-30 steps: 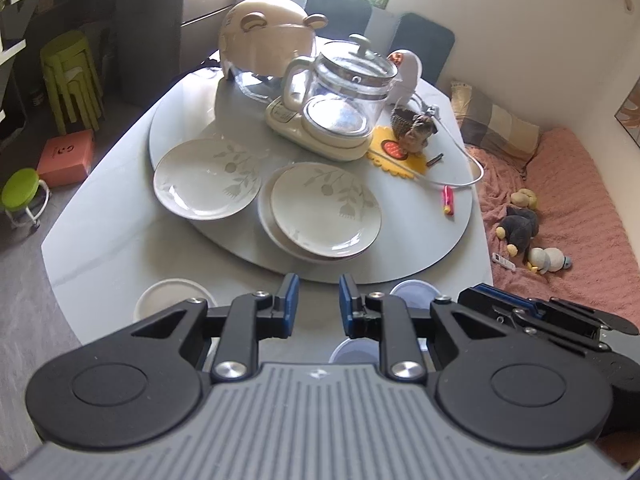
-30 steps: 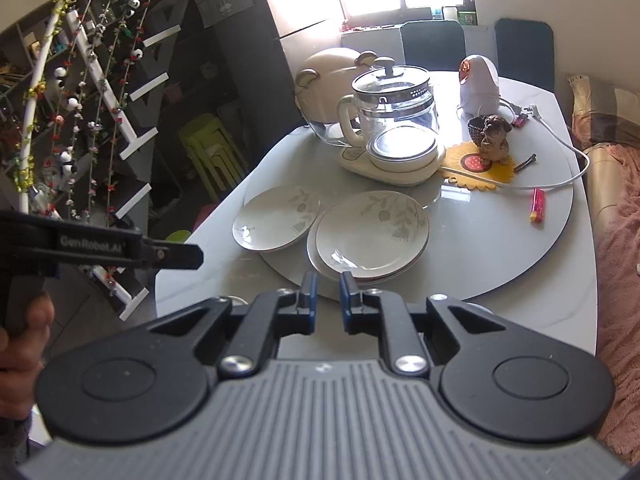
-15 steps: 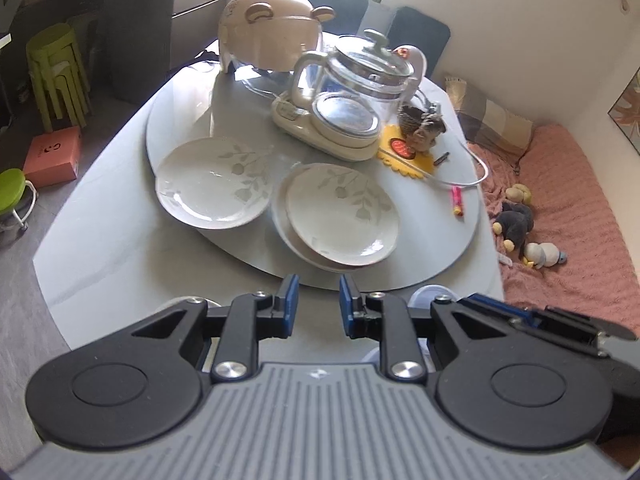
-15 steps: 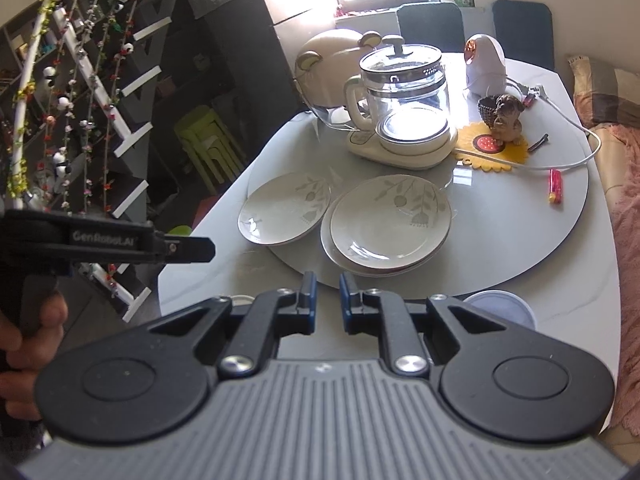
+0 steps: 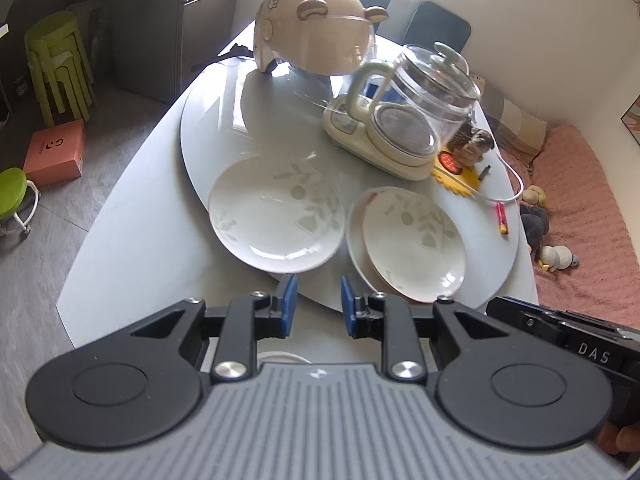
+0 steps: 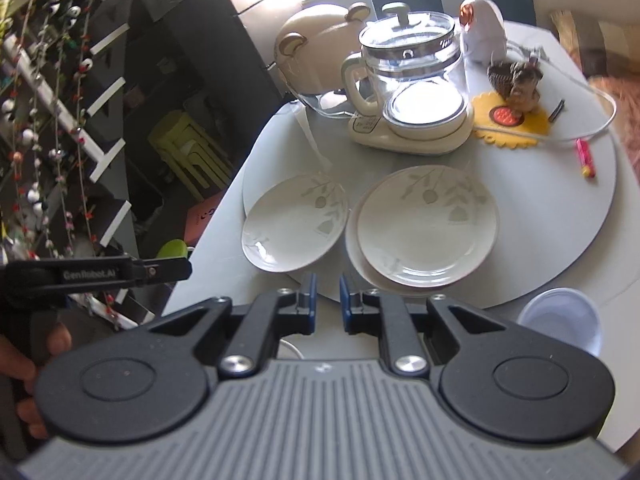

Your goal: Organize plates and bowls

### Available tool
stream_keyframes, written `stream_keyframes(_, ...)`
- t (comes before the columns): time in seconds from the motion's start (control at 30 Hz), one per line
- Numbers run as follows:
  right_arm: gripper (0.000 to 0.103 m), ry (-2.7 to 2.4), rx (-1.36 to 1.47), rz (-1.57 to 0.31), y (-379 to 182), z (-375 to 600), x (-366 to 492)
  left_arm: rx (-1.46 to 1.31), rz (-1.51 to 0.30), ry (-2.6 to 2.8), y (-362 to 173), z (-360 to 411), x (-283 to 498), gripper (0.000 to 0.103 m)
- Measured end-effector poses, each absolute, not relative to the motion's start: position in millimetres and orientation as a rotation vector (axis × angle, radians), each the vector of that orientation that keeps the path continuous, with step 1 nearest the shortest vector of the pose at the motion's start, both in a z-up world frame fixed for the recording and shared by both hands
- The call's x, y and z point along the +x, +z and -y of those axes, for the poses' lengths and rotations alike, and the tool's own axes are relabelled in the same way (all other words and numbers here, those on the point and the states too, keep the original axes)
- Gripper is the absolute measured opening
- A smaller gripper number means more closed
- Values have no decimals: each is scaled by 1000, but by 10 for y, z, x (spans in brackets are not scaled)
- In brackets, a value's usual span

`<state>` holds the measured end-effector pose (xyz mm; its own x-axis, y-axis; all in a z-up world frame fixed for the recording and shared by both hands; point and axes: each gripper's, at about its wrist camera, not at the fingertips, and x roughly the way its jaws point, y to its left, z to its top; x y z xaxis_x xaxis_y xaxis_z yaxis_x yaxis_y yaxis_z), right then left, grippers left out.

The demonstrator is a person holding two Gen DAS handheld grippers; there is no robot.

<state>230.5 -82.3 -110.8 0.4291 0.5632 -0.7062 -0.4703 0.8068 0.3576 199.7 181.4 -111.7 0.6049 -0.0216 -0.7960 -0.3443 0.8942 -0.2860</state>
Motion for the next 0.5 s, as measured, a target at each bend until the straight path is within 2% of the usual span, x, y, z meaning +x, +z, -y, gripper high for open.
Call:
stream_keyframes(0.33,16,566,135,-1006,-1343,397,2592,-492,-936,259,-1416,-2523,2256,32)
stream_keyframes(0.4,16,559,174,-1030,-1430,341,2653,-503,-955,254,-1488,-2638,2329,34)
stream_keyframes(0.5,16,585,247,-1048,-1521,237,2700,-500,-980,243,-1591,-2811,2436,44)
